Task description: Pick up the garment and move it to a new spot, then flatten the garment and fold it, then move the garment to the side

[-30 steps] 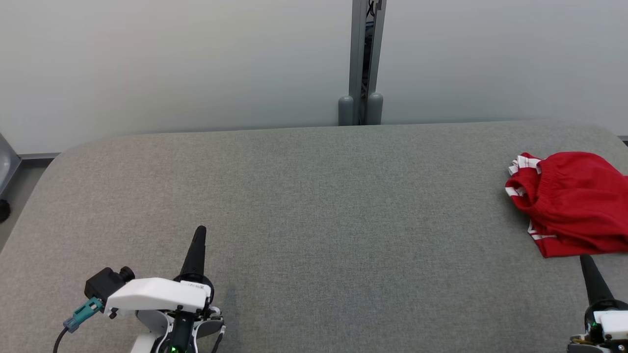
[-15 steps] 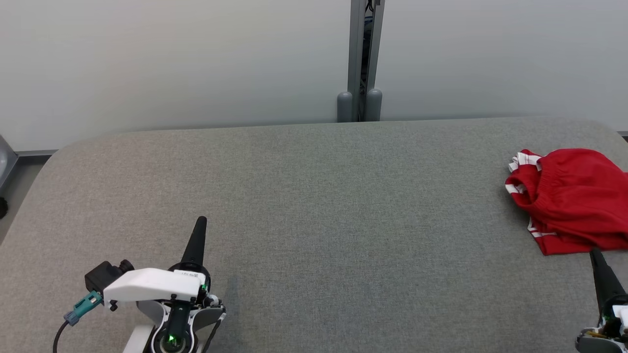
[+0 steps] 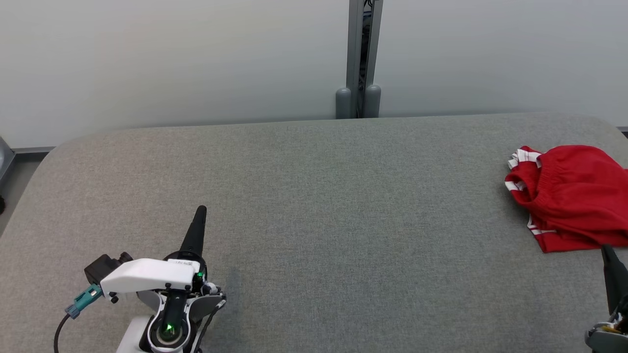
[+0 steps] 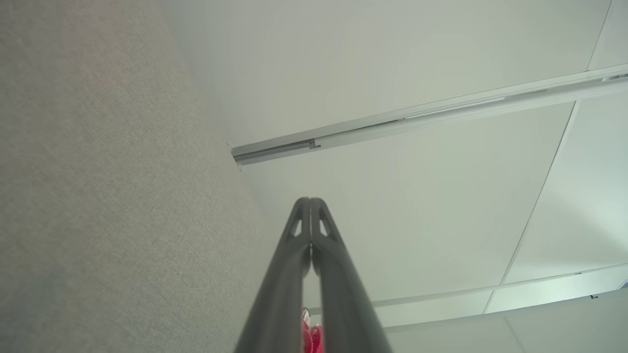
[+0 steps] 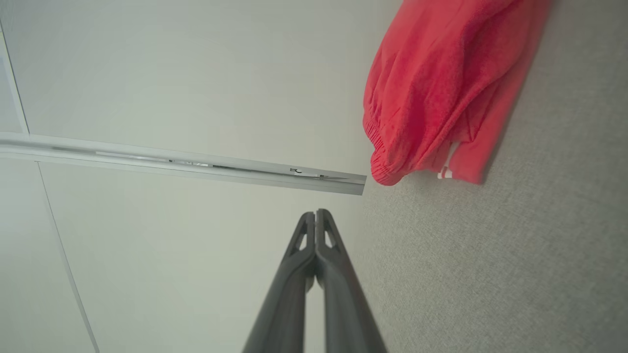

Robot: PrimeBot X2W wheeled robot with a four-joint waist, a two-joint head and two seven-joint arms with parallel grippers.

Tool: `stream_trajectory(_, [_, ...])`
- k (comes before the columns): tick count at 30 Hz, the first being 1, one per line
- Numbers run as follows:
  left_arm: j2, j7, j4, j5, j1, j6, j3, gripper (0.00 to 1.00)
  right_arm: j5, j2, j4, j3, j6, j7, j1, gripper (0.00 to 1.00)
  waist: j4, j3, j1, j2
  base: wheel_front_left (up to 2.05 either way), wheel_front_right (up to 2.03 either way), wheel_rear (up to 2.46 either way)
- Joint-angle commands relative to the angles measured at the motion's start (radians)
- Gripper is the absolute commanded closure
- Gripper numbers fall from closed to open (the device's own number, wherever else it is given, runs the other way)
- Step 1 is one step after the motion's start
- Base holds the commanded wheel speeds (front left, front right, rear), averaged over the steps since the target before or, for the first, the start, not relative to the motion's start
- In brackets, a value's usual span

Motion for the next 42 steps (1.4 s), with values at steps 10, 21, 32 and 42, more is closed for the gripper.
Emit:
stream_trajectory(10, [0.005,0.013,0.011,-0.079,-0.049,-0.016,-0.001,1.0,0.08,-0.006,0.007,-0.036,0.0,0.032,-0.027,1.0,-0.003,0.008,-0.0001,0.0,0.0,0.0,0.0])
stream_trajectory(21, [0.005,0.027,0.024,-0.151,-0.07,-0.026,-0.001,1.0,0.148,-0.003,0.011,-0.066,0.0,0.06,-0.037,1.0,-0.006,0.016,-0.0001,0.0,0.0,0.0,0.0])
stream_trajectory(32, [0.005,0.026,0.024,-0.152,-0.064,-0.025,-0.002,1.0,0.143,-0.001,0.011,-0.068,0.0,0.063,-0.035,1.0,-0.006,0.017,-0.0001,0.0,0.0,0.0,0.0])
stream_trajectory(42, [0.005,0.026,0.023,-0.152,-0.064,-0.025,-0.001,1.0,0.14,0.002,0.012,-0.07,0.0,0.065,-0.036,1.0,-0.006,0.017,-0.0001,0.0,0.0,0.0,0.0])
